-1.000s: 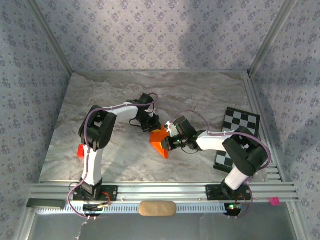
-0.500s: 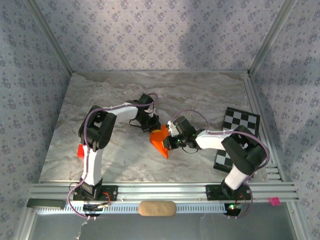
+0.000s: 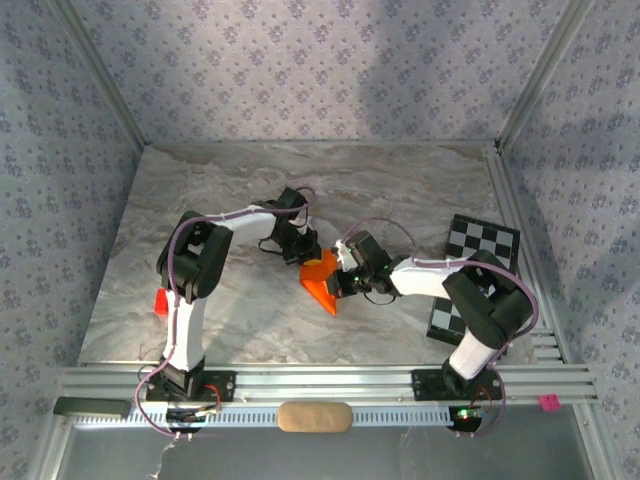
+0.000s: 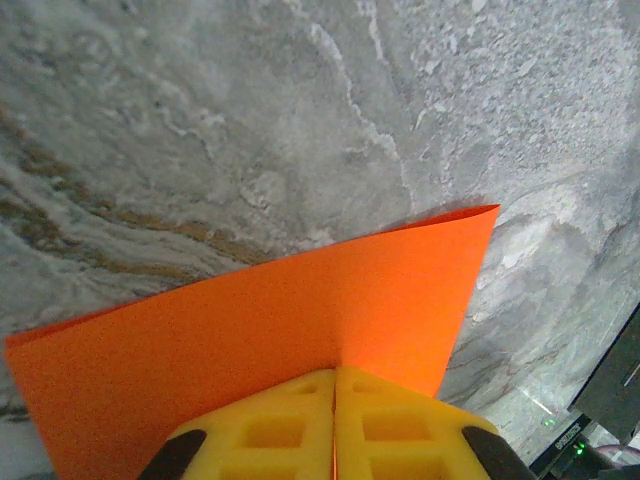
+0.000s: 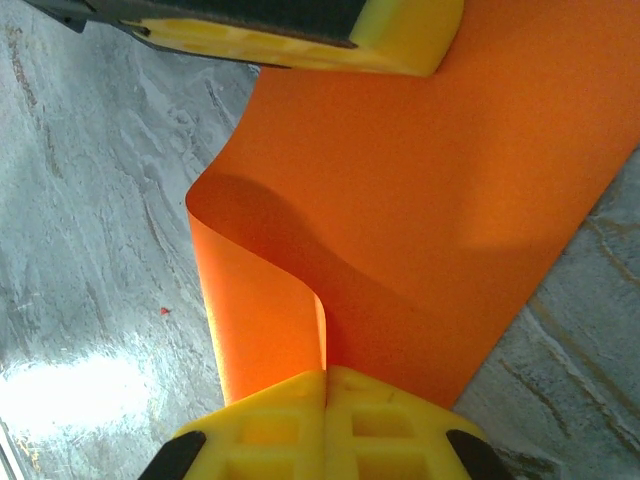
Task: Fold a paper plane with a square sheet of paper (pick it up from the middle)
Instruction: Third fold the triangle at the center of the table.
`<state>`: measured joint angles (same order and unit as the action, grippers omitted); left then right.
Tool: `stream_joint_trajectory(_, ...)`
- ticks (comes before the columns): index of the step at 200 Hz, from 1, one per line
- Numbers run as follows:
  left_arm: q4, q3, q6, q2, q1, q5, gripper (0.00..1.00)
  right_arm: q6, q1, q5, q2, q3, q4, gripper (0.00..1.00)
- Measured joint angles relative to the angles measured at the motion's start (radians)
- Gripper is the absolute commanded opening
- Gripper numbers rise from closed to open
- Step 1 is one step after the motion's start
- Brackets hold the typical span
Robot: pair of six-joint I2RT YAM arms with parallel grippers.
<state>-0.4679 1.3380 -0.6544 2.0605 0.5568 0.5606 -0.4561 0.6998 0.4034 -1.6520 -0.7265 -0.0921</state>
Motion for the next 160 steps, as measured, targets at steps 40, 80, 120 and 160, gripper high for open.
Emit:
stream_joint_trajectory(40, 0.000, 0.000, 0.000, 0.000, 0.000, 0.000, 0.09, 0.000, 0.000, -0.003, -0.001, 0.000, 0.010, 0.00)
stream_joint_trajectory(80, 0.000, 0.000, 0.000, 0.000, 0.000, 0.000, 0.09, 0.000, 0.000, -0.014, -0.012, -0.006, 0.012, 0.00)
stream_joint_trajectory(120, 0.000, 0.000, 0.000, 0.000, 0.000, 0.000, 0.08, 0.000, 0.000, -0.022, -0.019, -0.011, 0.017, 0.00)
stream_joint_trajectory(160, 0.000, 0.000, 0.000, -0.001, 0.000, 0.000, 0.08, 0.000, 0.000, -0.023, -0.020, -0.019, 0.026, 0.00)
